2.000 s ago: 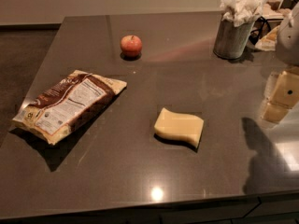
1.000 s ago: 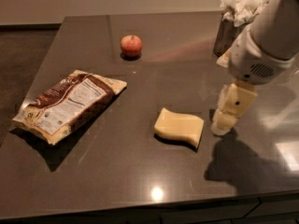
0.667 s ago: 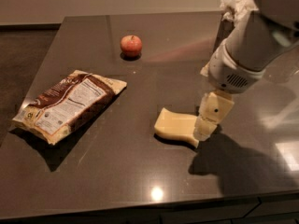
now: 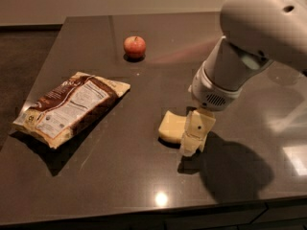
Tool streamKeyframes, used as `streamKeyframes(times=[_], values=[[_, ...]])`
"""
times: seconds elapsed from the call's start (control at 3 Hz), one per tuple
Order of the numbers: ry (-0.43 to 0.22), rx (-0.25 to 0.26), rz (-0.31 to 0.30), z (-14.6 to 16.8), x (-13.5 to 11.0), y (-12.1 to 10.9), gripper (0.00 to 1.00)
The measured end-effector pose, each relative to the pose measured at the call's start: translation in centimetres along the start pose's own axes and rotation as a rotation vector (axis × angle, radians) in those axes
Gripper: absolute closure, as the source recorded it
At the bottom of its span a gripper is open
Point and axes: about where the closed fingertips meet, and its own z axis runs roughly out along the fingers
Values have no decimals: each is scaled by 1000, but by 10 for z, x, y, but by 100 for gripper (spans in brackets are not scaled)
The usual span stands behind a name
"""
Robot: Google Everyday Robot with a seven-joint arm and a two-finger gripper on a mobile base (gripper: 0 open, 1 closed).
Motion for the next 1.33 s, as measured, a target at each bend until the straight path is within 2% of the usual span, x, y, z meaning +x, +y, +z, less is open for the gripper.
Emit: streamKeyframes(times=[0.33,1.0,1.33], values=[[24,20,-29,17,-1,7,0],[60,24,-51,24,-5,12,42],[73,41,-61,13,-12,7,66]])
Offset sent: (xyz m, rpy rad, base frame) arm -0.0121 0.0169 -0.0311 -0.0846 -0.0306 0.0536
